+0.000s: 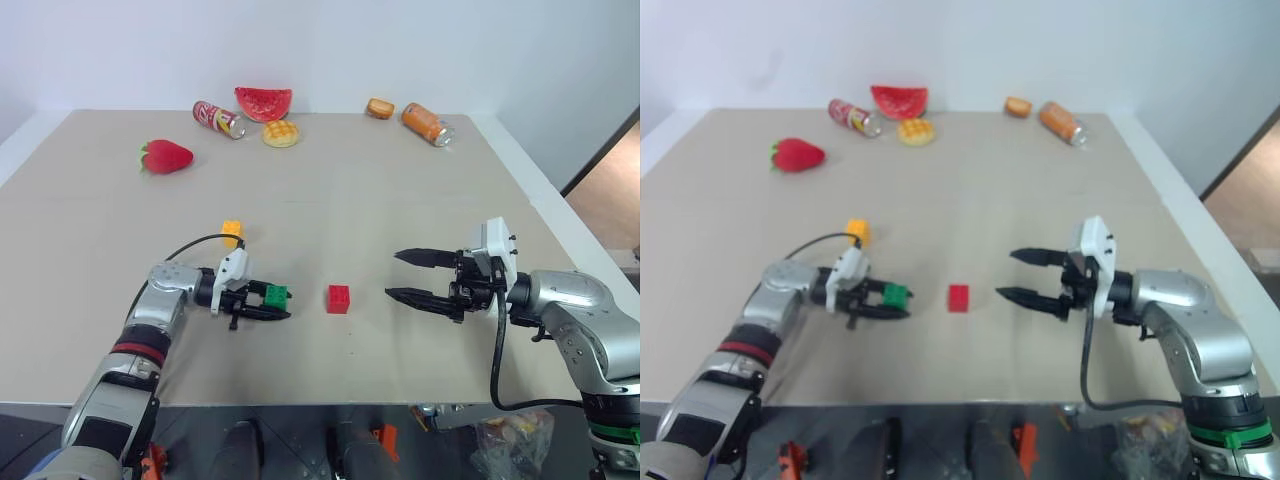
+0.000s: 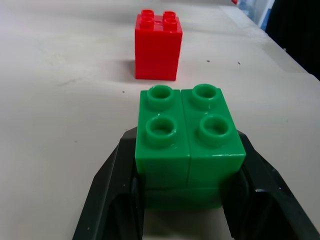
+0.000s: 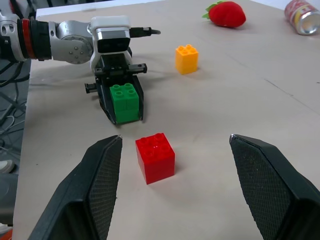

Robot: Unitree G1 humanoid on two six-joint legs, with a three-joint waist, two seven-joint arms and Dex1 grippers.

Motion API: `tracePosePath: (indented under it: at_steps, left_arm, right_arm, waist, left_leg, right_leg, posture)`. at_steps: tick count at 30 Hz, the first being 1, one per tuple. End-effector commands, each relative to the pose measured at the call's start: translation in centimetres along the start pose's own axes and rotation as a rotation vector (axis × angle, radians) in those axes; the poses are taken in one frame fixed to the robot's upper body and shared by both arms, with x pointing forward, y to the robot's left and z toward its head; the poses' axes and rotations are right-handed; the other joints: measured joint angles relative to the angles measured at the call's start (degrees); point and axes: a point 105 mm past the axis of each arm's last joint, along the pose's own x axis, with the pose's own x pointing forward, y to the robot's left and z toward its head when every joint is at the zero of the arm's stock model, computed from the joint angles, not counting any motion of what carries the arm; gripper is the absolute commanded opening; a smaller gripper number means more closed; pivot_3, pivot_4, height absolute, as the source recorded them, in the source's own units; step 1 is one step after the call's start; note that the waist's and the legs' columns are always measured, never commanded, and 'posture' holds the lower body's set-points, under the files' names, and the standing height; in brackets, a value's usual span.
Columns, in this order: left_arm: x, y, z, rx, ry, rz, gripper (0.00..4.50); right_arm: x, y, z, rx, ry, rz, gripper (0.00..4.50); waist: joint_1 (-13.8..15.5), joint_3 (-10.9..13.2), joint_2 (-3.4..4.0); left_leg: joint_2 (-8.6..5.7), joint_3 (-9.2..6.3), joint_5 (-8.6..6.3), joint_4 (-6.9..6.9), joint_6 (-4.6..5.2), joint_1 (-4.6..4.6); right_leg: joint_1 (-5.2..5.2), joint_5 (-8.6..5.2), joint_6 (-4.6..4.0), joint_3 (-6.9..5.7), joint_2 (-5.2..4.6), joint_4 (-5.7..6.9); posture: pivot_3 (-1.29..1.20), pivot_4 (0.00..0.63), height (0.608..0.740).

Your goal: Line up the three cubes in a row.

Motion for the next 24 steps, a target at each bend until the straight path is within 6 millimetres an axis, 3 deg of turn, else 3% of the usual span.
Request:
tracePosePath:
  at_steps: [1, 15, 24]
  left_arm:
    - [0.6, 0.4, 0.5, 0.042, -0.024, 0.026, 1.36]
    - [1.5, 1.8, 0.8, 0.078, -0.040, 0.087, 1.36]
    - [2.0, 1.6, 0.9, 0.062, -0.050, 0.055, 1.36]
  right_arm:
    - [-0.1, -0.3, 0.8, -0.044, -0.012, -0.010, 3.56]
    - [0.1, -0.2, 0.6, -0.051, -0.006, -0.011, 3.56]
    - [0.3, -0.3, 0.5, -0.054, -0.008, -0.013, 3.56]
  waist:
    - [0.1, 0.0, 0.00]
    - [0.3, 0.0, 0.00]
    - [0.3, 0.0, 0.01]
  left_leg:
    - [0.00, 0.00, 0.00, 0.01, 0.00, 0.00]
    - [-0.05, -0.02, 0.03, 0.13, 0.05, 0.00]
    - [-0.08, -0.05, 0.04, 0.13, 0.06, 0.00]
  right_leg:
    - [0.01, 0.00, 0.00, 0.01, 0.00, 0.00]
    - [0.11, 0.04, 0.04, 0.01, -0.03, 0.00]
    - [0.13, 0.04, 0.05, 0.01, -0.04, 0.00]
  posture:
    - [0.00, 0.150, 0.740]
    - [0.00, 0.150, 0.740]
    - [0.00, 0.150, 0.740]
